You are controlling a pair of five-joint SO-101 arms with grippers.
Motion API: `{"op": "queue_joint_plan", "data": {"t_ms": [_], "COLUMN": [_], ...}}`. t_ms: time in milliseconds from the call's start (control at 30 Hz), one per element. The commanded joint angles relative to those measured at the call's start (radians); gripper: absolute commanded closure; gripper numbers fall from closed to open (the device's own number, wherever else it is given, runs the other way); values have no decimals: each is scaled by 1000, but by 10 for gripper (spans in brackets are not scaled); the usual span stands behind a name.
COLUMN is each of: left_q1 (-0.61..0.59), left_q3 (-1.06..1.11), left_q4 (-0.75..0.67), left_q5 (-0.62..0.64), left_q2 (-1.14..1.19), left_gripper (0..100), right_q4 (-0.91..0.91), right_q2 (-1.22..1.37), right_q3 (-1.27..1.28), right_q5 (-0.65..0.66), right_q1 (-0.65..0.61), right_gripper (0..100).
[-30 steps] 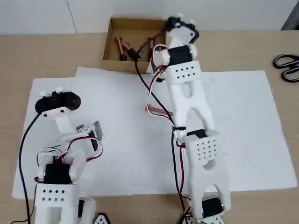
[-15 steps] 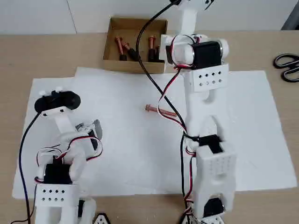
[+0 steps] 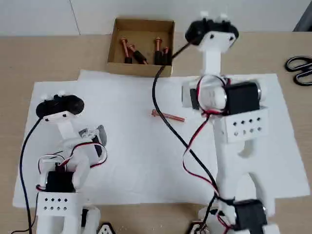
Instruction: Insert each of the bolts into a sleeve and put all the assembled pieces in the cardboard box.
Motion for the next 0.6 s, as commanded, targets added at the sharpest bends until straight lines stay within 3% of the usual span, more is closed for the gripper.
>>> {"op": "queue_joint_plan", "data": {"t_ms": [0, 233, 400, 567], "left_q1": [8, 8, 8, 8], "left_q3": [19, 24, 27, 27], "left_q4": [-25, -26, -25, -25], "left_q5": [-3, -3, -3, -3], "left_q2": [-14, -15, -15, -15], "left_gripper": [859, 859, 859, 859], "right_q4": [-31, -191, -334, -533], "right_q2": [-74, -73, -73, -73], "right_q3": [121, 368, 526, 747], "right_q5": [12, 21, 267, 278], "right_q1": [18, 25, 113, 157], "right_gripper": [995, 994, 994, 994]}}
